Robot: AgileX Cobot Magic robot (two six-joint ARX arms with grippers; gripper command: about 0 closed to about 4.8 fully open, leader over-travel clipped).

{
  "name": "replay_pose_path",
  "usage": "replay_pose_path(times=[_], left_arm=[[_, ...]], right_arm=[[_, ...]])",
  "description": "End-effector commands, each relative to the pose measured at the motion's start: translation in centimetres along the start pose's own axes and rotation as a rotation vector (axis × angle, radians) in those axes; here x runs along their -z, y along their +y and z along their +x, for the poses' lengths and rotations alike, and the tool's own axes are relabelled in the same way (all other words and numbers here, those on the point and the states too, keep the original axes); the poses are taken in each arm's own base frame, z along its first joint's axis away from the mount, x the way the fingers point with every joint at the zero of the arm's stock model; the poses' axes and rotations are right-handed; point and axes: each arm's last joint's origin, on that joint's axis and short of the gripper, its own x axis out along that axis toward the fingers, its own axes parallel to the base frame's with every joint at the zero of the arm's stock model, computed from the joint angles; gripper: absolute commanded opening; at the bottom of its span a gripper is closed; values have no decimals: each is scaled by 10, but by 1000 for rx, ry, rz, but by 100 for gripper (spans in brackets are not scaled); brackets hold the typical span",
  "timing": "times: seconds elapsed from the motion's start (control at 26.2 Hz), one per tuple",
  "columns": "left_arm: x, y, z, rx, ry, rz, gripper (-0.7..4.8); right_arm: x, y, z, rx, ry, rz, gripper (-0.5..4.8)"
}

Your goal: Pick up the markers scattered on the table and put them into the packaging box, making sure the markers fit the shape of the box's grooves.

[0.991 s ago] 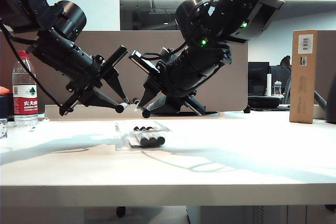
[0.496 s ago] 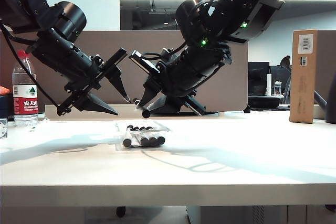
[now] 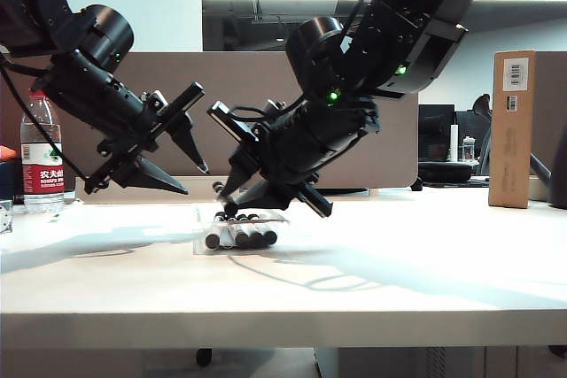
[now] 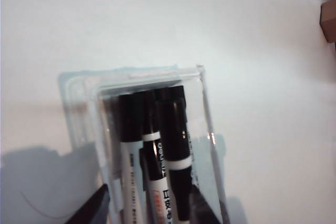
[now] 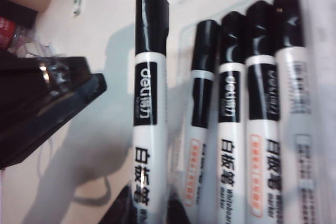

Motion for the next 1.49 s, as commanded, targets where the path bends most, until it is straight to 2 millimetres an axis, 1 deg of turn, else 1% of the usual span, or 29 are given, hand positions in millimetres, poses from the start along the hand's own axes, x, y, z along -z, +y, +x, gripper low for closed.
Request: replay_pose_path(times=[0.04, 0.08, 0.11, 0.38, 0.42, 0.46, 0.5, 0.61, 0.72, 0.84, 0.88, 1.03, 1.07, 1.11, 1.14, 1.18, 1.26, 1.33, 1.41, 1.45, 1.49], left_arm=[[-3, 0, -3, 24, 5, 11, 193], [-4, 2, -4, 22, 3, 10, 193], [-5, 3, -5, 27, 4, 10, 193], [-8, 10, -9, 52, 25, 2, 193], [-8, 10, -9, 49, 26, 6, 193], [-8, 10, -9, 48, 30, 22, 193], [-8, 11, -9, 45, 33, 20, 193], [-6, 11, -9, 39, 42, 32, 193], [-6, 12, -9, 37, 50, 31, 193], [-5, 12, -9, 34, 55, 29, 193], [-6, 14, -10, 32, 53, 26, 193], [-6, 13, -10, 59, 68, 25, 192], [-6, 13, -11, 73, 75, 26, 181], [-6, 12, -11, 98, 87, 39, 147], [-6, 11, -11, 118, 97, 56, 86], [-6, 11, -12, 130, 104, 75, 0], [-3, 10, -15, 90, 113, 102, -6], [-2, 9, -19, 53, 121, 117, -6], [2, 3, -35, 11, 141, 186, -6], [5, -3, -49, -17, 138, 229, -6], [7, -5, -55, -29, 129, 243, -6]], right_arm=[[-3, 4, -2, -19, -20, -4, 149], [-3, 4, -2, -18, -20, -4, 174], [-3, 4, -2, -18, -20, -4, 180], [-6, 4, -2, -33, -36, -8, 179], [-8, 5, -2, -35, -38, -8, 173], [-10, 7, -2, -42, -44, -10, 122], [-11, 9, -2, -50, -42, -11, 99], [-14, 14, -2, -108, -13, -20, 93], [-20, 17, -3, -105, -36, -27, 91], [-21, 15, -3, -69, -60, -29, 61], [-21, 14, -3, -63, -54, -47, 40], [-17, 13, -3, -66, 4, -55, 38], [-16, 13, -4, -80, 25, -52, 37], [-15, 13, -4, -95, 47, -51, 14], [-15, 14, -5, -104, 64, -49, -11], [-15, 14, -6, -101, 74, -44, -9], [-15, 15, -14, -35, 92, -32, -9], [-16, 17, -20, 10, 91, -61, -9], [-22, 26, -33, 18, 88, -112, -9], [-25, 32, -41, 21, 80, -138, -9], [-26, 34, -45, 35, 75, -153, -9]])
